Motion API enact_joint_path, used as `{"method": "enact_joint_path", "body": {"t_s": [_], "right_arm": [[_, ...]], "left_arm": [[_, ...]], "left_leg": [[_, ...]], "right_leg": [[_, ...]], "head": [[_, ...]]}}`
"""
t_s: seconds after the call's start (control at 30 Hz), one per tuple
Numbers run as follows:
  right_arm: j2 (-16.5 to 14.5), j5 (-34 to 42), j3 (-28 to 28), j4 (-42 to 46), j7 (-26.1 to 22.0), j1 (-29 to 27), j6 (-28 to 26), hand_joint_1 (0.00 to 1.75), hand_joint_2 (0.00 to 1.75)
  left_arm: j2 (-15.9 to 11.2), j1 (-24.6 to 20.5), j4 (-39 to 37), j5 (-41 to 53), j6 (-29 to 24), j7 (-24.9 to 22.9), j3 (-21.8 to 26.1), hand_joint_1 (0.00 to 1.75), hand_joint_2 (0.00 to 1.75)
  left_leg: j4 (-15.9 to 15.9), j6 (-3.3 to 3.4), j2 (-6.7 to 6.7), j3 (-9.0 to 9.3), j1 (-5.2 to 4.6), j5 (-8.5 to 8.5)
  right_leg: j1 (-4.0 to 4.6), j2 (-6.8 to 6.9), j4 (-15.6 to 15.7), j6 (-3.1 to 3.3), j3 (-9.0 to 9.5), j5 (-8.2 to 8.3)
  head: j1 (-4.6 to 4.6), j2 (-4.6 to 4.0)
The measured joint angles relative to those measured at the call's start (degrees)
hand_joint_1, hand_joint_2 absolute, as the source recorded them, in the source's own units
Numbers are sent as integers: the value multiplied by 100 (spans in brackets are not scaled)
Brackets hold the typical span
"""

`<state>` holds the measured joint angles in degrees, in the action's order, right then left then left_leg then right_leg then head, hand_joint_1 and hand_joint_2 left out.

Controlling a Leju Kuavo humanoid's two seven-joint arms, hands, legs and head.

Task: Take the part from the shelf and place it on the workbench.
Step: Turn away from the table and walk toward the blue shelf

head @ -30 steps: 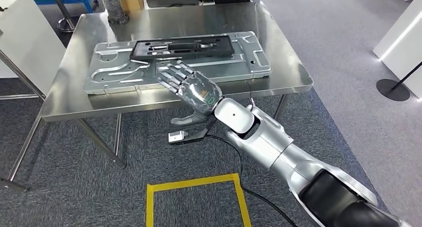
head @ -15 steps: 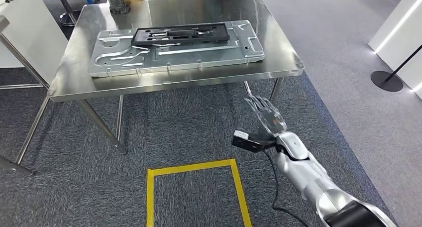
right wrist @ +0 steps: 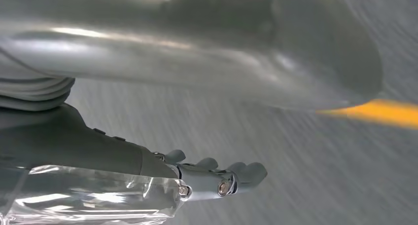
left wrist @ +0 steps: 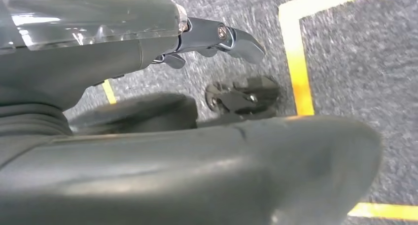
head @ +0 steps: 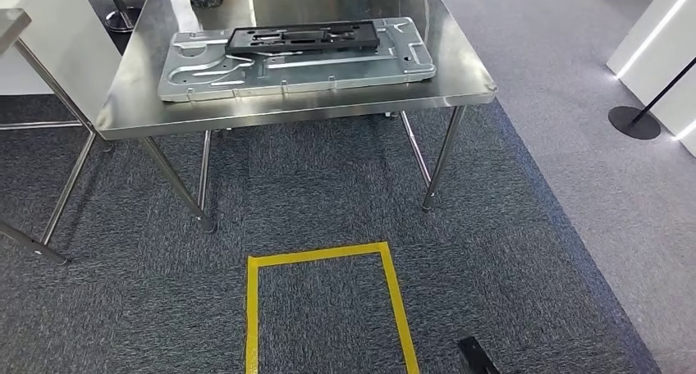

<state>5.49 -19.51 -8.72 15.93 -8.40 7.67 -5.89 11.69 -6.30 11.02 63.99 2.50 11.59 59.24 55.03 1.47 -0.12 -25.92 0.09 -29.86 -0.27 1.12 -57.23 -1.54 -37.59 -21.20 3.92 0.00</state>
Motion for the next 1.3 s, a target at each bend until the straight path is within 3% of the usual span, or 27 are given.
{"method": "enact_joint_path", "body": {"t_s": [0.03, 0.07, 0.13, 0.17, 0.2, 0.23, 0.3, 0.37, 0.4, 0.47, 0.5, 0.57, 0.63, 0.67, 0.7, 0.73, 0.8, 0.87, 0.9, 0.97, 1.03, 1.07, 1.1, 1.17, 1.2, 1.23, 1.3], "right_arm": [[-98, 129, -184, -75, 71, -106, 70, 0, 0], [-179, 233, -350, -136, 136, -193, 113, 0, 0], [-330, 409, -653, -235, 261, -309, 165, 0, 0], [-387, 473, -778, -269, 310, -340, 176, 0, 0], [-446, 526, -896, -299, 352, -361, 187, 0, 0], [-495, 566, -1001, -320, 384, -375, 199, 0, 0], [-576, 612, -1177, -345, 427, -387, 241, 0, 0], [-632, 606, -1294, -356, 447, -384, 283, 0, 0], [-655, 580, -1329, -365, 453, -382, 297, 0, 0], [-687, 496, -1365, -390, 470, -388, 316, 0, 0], [-703, 451, -1371, -404, 477, -387, 332, 0, 0], [-725, 377, -1375, -422, 486, -391, 371, 0, 0], [-737, 317, -1375, -427, 488, -395, 396, 0, 0], [-747, 288, -1375, -430, 486, -395, 410, 0, 0], [-760, 258, -1375, -433, 484, -391, 427, 0, 0], [-773, 224, -1374, -435, 482, -387, 445, 0, 0], [-805, 153, -1363, -438, 481, -378, 462, 0, 0], [-842, 108, -1348, -440, 491, -365, 462, 0, 0], [-858, 95, -1343, -442, 502, -359, 462, 0, 0], [-877, 52, -1334, -448, 545, -344, 430, 0, 0], [-886, 0, -1321, -453, 607, -334, 334, 0, 87], [-888, -24, -1311, -454, 645, -335, 279, 0, 131], [-890, -60, -1297, -457, 676, -336, 230, 0, 175], [-897, -174, -1246, -464, 717, -339, 157, 0, 175], [-901, -236, -1215, -468, 724, -340, 129, 0, 175], [-905, -287, -1183, -471, 728, -339, 103, 0, 175], [-911, -351, -1129, -473, 725, -330, 64, 0, 175]], "left_arm": [[0, -13, 0, 38, 14, -10, -32, 0, 0], [1, -36, 0, 69, 23, -20, -63, 0, 0], [2, -91, 0, 123, 42, -33, -120, 0, 0], [2, -116, 0, 145, 49, -42, -147, 0, 0], [2, -138, 0, 171, 56, -57, -178, 0, 0], [2, -159, 0, 192, 60, -79, -206, 0, 0], [0, -201, 1, 214, 62, -133, -245, 0, 0], [-3, -228, 1, 206, 55, -176, -267, 0, 0], [-7, -231, 1, 191, 48, -196, -274, 0, 0], [-12, -213, 0, 158, 30, -230, -280, 0, 0], [-16, -194, 0, 140, 21, -243, -280, 0, 0], [-26, -143, 0, 112, 6, -258, -279, 0, 0], [-34, -94, 0, 89, -7, -272, -277, 0, 0], [-37, -76, 0, 85, -18, -279, -277, 0, 0], [-40, -61, 0, 81, -33, -290, -276, 0, 0], [-45, -50, 0, 82, -55, -309, -276, 0, 0], [-58, -40, 1, 91, -110, -360, -276, 0, 0], [-74, -44, 1, 106, -176, -410, -276, 0, 0], [-81, -46, 1, 122, -211, -431, -276, 0, 0], [-85, -40, 0, 183, -297, -486, -277, 0, 0], [-85, -42, 0, 245, -390, -555, -284, 0, 0], [-84, -50, 0, 259, -430, -601, -288, 0, 0], [-83, -59, 0, 267, -467, -656, -290, 0, 44], [-81, -66, 0, 278, -524, -776, -292, 0, 131], [-80, -65, 0, 292, -551, -820, -293, 0, 175], [-80, -65, 0, 307, -581, -848, -297, 0, 175], [-73, -69, 0, 344, -660, -868, -312, 0, 175]], "left_leg": [[-19, 40, 15, -54, 14, 73], [-24, 68, 30, -124, 20, 144], [-7, 92, 51, -301, 13, 281], [8, 83, 63, -396, 12, 349], [29, 66, 76, -495, 15, 413], [59, 43, 85, -597, 23, 470], [148, -18, 93, -793, 39, 559], [246, -96, 99, -934, 36, 630], [269, -134, 103, -974, 30, 671], [269, -214, 110, -1027, 37, 759], [299, -248, 103, -1066, 48, 712], [649, -299, 83, -1202, 68, 317], [1377, -326, 70, -1378, 74, -246], [1714, -330, 68, -1427, 75, -395], [1895, -324, 66, -1397, 72, -405], [1874, -306, 63, -1269, 67, -300], [1266, -226, 59, -739, 42, -5], [439, -128, 56, -172, 0, 21], [176, -96, 55, -20, -20, -30], [-15, -49, 58, 24, -30, -50], [-69, 13, 72, -16, -6, 41], [-92, 42, 80, -44, 11, 93], [-86, 61, 89, -84, 9, 132], [-45, 72, 96, -194, 4, 190], [-12, 65, 100, -249, 3, 209], [27, 56, 101, -297, 6, 221], [123, 31, 99, -379, 15, 225]], "right_leg": [[-8, -27, -136, -26, -51, -191], [-26, -56, -393, -50, -130, -488], [-49, -83, -1155, -99, -309, -1067], [-64, -89, -1488, -124, -352, -1171], [-83, -90, -1677, -147, -323, -1125], [-107, -89, -1669, -169, -198, -972], [-164, -90, -1063, -209, 361, -730], [-170, -103, -230, -186, 950, -837], [-155, -110, 5, -147, 1087, -924], [-130, -105, 112, -29, 1064, -927], [-127, -95, 112, 31, 1013, -874], [-125, -61, 124, 149, 897, -757], [-84, -45, 115, 210, 757, -646], [-63, -44, 106, 221, 679, -590], [-42, -44, 94, 228, 596, -538], [-23, -46, 76, 230, 515, -491], [2, -52, 42, 222, 387, -418], [22, -51, 19, 186, 318, -355], [21, -46, 13, 156, 297, -317], [15, -34, 17, 84, 271, -240], [3, -50, -92, 23, 213, -326], [-5, -64, -301, -3, 129, -493], [-25, -79, -626, -25, 3, -723], [-50, -88, -1362, -68, -254, -1126], [-60, -88, -1550, -85, -286, -1192], [-71, -87, -1523, -98, -207, -1153], [-98, -86, -865, -106, 249, -894]], "head": [[-1, 0], [-1, 0], [-1, 0], [-1, 0], [-1, 0], [-1, 0], [-1, 0], [0, 0], [0, 0], [0, 0], [1, 0], [1, 0], [1, 0], [1, 0], [2, 0], [2, 0], [2, 0], [1, 0], [1, 0], [1, 0], [0, 0], [-1, 0], [-1, 0], [-1, 0], [-1, 0], [-1, 0], [-1, 0]]}}
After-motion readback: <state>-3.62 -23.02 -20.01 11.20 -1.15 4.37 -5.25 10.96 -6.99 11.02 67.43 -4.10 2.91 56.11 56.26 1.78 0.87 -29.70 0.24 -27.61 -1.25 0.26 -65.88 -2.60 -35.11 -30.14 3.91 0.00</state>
